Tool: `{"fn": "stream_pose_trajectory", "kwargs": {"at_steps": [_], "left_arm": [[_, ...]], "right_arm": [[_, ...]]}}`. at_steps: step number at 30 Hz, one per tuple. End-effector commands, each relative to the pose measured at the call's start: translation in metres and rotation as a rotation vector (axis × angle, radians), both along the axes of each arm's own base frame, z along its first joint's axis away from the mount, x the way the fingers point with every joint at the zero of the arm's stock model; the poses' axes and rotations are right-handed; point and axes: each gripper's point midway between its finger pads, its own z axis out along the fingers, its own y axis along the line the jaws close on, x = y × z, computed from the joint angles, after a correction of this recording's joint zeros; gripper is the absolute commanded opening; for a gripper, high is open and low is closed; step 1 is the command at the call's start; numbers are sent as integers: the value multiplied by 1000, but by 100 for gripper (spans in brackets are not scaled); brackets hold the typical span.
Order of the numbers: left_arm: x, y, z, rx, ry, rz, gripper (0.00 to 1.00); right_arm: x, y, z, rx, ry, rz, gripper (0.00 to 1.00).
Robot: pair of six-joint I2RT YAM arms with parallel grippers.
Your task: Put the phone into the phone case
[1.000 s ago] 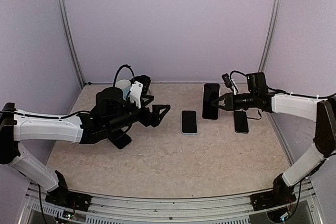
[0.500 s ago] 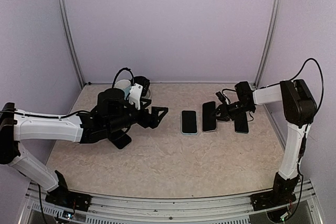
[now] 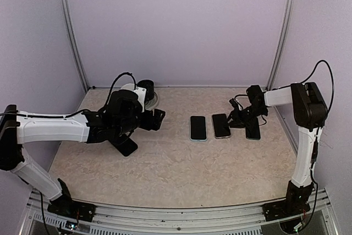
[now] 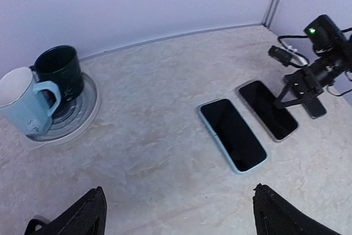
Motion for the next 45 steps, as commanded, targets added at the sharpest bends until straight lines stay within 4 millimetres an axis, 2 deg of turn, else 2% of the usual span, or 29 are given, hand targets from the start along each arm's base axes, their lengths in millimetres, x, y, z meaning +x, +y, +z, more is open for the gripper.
{"fn": "stream_pose_trajectory", "kwargs": {"at_steps": [1,3,7,14,18,22,26,30,32,38,40,42,45], "left_arm": [[10,53,-70,221,180,209,91],[10,67,-96,273,243,246,92],[7,88,-130,325,331,277,93],[-4,119,-163,361,433,310,93],[-12,123,-178,341,488,294,89],[-17,127,-187,330,513,295,83],[-19,125,-190,323,527,267,72],[-24,117,-195,302,550,220,45],[-26,115,-197,300,552,199,36],[-33,106,-212,303,607,138,27],[-35,101,-216,289,622,113,18],[-37,98,-219,283,637,97,2],[-42,81,-213,264,629,15,0]], "right_arm": [[12,-23,11,-139,-55,-53,32],[15,-28,21,-173,-82,-66,34],[17,-33,43,-231,-131,-81,35],[11,-27,78,-266,-216,-86,35],[3,-20,85,-293,-235,-79,35],[-8,-2,88,-278,-246,-38,35],[-15,7,85,-266,-246,-13,36],[-21,9,77,-271,-225,-2,36],[-22,10,77,-268,-226,2,36],[-25,9,85,-266,-244,1,36],[-26,8,88,-267,-255,2,36],[-27,7,91,-273,-259,1,36],[-28,4,97,-283,-271,-5,37]]}}
